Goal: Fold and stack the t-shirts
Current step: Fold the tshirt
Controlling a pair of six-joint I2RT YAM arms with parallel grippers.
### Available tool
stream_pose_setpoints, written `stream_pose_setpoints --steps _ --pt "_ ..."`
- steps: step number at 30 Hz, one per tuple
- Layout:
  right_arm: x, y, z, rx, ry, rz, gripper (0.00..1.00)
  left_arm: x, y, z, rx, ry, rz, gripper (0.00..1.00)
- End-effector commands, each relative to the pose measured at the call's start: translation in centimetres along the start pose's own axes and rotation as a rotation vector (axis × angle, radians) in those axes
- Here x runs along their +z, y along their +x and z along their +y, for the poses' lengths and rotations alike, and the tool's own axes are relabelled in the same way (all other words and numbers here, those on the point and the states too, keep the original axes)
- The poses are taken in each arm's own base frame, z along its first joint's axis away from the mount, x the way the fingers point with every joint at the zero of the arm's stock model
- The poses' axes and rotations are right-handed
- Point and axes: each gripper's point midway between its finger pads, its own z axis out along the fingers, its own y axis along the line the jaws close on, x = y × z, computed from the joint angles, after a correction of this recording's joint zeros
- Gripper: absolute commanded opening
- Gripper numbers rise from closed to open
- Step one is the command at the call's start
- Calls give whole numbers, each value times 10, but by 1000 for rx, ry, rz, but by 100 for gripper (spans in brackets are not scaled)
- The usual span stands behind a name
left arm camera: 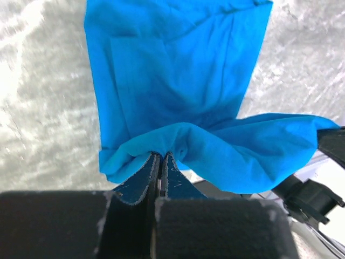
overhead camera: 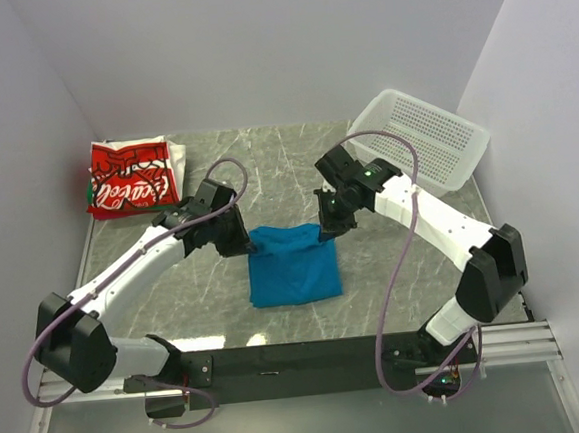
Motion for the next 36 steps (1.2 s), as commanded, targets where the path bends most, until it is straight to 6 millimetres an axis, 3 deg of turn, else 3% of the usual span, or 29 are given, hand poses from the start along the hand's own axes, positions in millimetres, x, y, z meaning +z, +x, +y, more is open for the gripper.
stream_pose_setpoints --steps 1,8,16,31,34,35,36 --pt "-2 -33 7 -27 -27 -87 0 -1 -26 -18 56 73 -63 0" --pt "28 -47 -3 -19 13 -55 0 26 -40 -15 90 60 -48 0" --pt "46 -59 -16 1 41 -40 0 47 -63 -12 122 36 -50 0" --pt "80 -75 -35 8 84 -3 0 78 -72 5 127 -42 -16 1" --pt "81 -85 -35 20 86 -29 1 76 -81 7 118 -80 -48 21" --pt "80 -88 -37 21 97 -35 9 73 -85 8 116 -90 -62 29" --pt "77 -91 -38 25 104 -42 18 69 -93 4 113 -97 -90 51"
